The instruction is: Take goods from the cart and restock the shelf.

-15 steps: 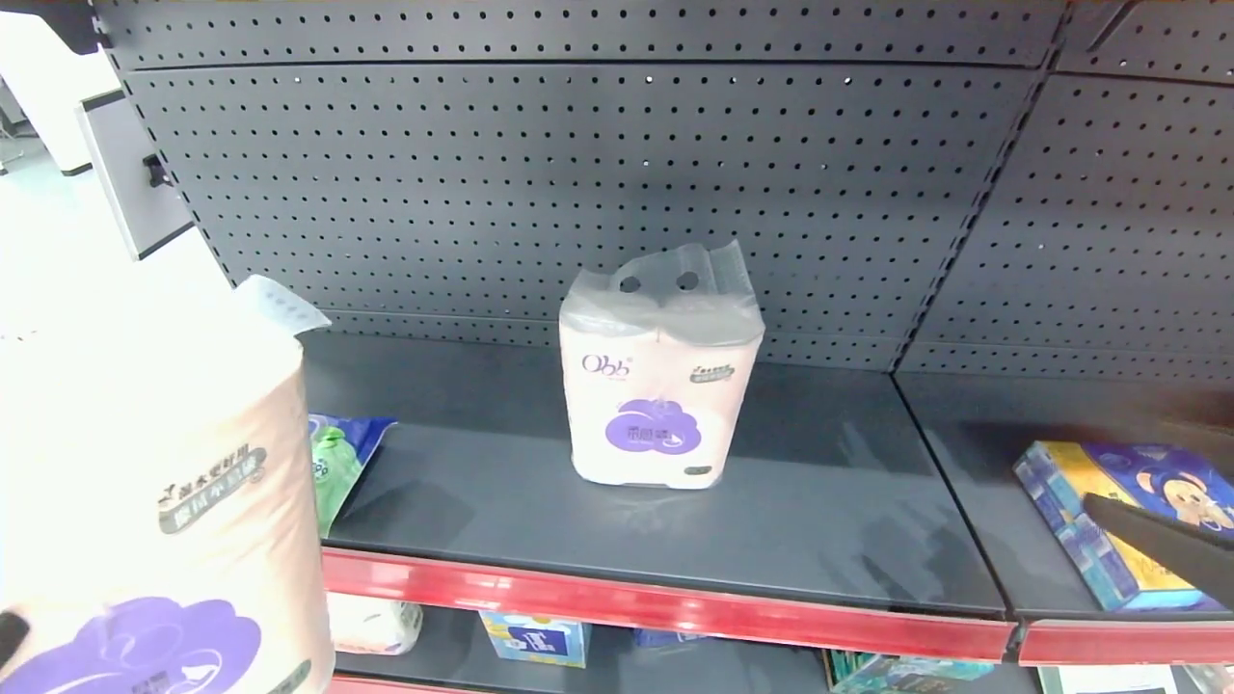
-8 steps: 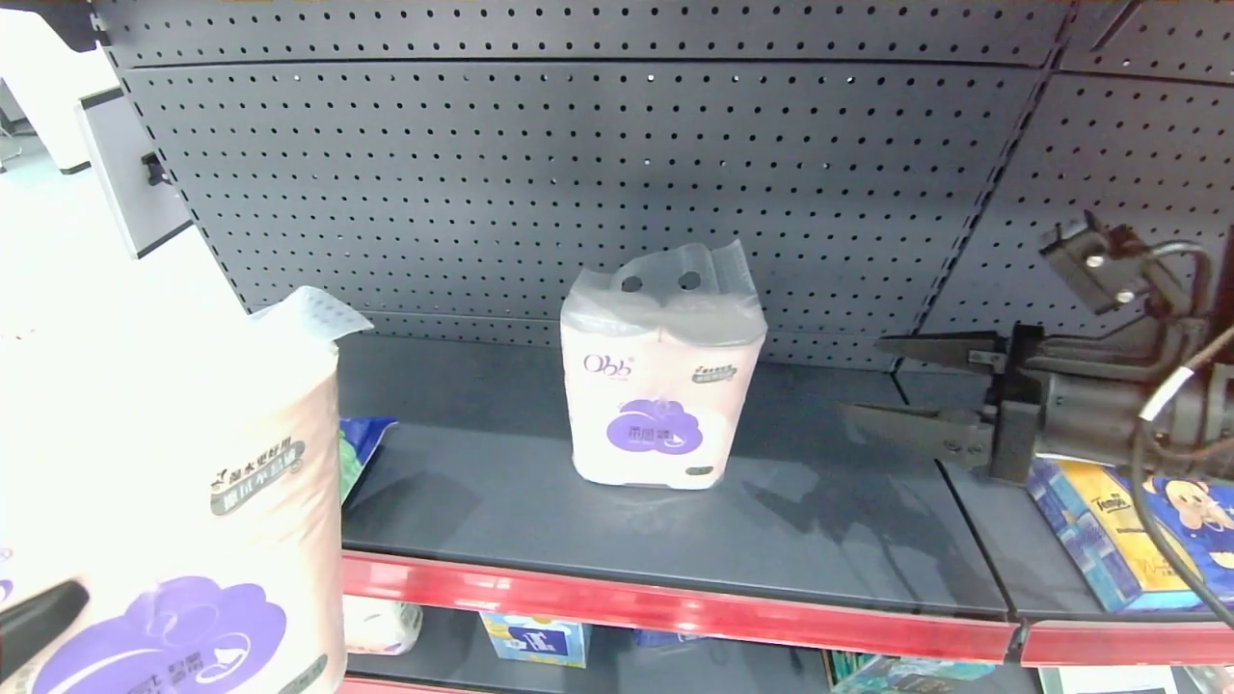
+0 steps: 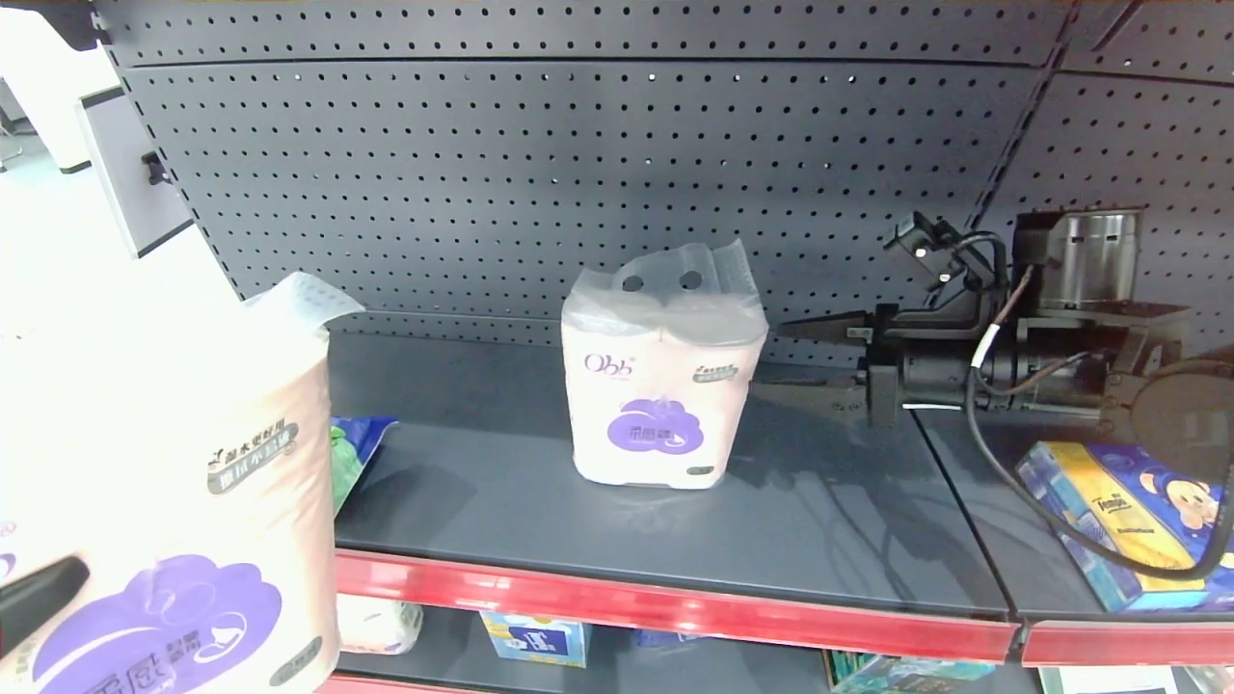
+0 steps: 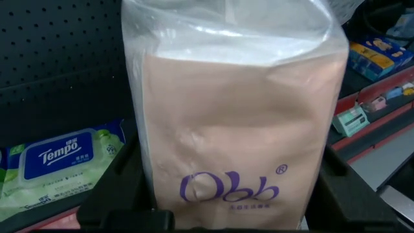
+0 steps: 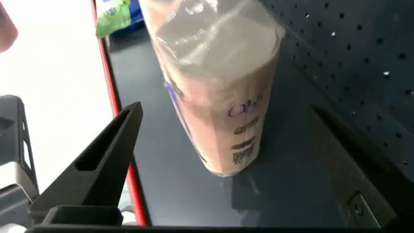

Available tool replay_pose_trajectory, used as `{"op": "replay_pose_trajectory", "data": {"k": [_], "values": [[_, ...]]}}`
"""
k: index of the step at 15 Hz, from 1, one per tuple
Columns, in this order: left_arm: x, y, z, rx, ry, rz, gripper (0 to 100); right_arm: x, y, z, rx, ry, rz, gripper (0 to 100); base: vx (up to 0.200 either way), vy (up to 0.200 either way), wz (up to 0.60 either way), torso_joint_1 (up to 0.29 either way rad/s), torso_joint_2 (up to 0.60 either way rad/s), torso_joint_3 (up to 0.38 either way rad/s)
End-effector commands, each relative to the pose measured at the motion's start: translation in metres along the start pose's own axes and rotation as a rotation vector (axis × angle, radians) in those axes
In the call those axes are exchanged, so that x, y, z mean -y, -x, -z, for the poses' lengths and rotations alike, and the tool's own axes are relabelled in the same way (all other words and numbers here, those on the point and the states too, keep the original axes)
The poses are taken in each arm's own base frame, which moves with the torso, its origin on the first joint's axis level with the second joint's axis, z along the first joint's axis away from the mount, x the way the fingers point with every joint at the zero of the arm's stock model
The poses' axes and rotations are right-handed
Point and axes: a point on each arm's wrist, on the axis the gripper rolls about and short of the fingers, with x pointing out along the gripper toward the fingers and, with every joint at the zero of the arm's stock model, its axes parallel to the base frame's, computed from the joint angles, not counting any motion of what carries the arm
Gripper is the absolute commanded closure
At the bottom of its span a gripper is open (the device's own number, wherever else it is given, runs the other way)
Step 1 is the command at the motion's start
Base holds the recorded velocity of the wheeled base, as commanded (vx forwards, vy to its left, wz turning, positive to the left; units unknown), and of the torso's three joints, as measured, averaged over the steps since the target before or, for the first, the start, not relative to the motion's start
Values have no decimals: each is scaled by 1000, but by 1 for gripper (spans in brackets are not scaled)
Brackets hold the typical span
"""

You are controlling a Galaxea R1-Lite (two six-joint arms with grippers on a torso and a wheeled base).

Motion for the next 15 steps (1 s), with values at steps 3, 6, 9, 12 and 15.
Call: {"op": "replay_pose_trajectory", "data": {"k": [3,6,9,12,15], "values": [[0,-1,-3,2,-1,-6,100,10,-16,15,-26,9,-53,0,0,0,0,0,0,0],[-1,-1,-3,3,-1,-9,100,20,-33,18,-30,51,-70,0,0,0,0,0,0,0],[-1,-1,-5,6,-2,-18,100,22,-46,15,-20,66,-87,0,0,0,0,0,0,0],[-1,-1,-4,4,-2,-21,100,24,-58,8,-2,81,-100,0,0,0,0,0,0,0],[-1,-1,-3,2,-1,-19,100,19,-71,3,9,93,-127,0,0,0,0,0,0,0]]}}
